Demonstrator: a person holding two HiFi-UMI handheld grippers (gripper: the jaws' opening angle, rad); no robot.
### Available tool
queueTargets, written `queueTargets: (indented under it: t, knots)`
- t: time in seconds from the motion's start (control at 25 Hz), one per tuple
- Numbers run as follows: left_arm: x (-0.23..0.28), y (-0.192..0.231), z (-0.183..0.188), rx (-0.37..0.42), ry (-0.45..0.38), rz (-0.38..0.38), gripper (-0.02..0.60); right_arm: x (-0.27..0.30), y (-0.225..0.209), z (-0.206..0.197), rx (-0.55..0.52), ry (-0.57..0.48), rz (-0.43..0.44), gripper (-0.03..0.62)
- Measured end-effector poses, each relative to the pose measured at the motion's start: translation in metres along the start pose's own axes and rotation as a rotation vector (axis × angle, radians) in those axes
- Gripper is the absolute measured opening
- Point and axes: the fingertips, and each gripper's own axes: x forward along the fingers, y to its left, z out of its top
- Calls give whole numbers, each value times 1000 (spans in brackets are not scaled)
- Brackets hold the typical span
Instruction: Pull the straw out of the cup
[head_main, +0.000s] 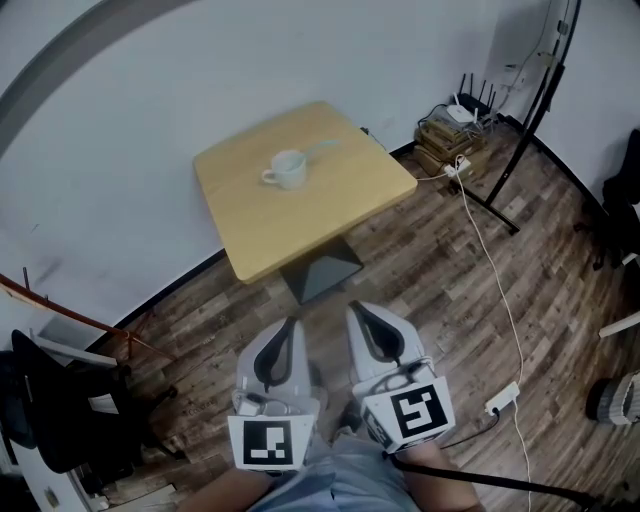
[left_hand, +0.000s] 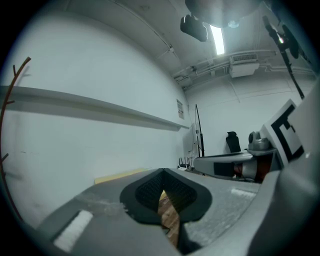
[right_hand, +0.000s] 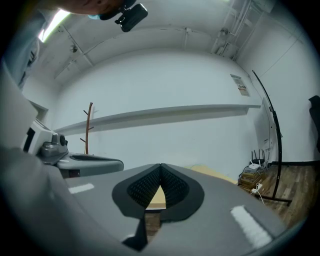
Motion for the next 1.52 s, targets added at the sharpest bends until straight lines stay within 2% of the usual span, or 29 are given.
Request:
queueTargets:
  t: [0.24,0.64,0.88,1.2,1.52]
  knots:
    - [41,22,-11,-23,12,5,9,44,-17,-14,5,48,13,8]
    - [133,93,7,-76,-15,17,9,152,-40,-2,-19,70,21,8]
    - [173,123,15,-75,-29,-1,9,202,-51,7,-34,60,11,8]
    - [205,157,28,-70,-72,-29,9,247,-51,21,-66,26,-4,7]
    - [223,161,30,-76,-74,-59,9,259,-61,28,-62,22,-38,8]
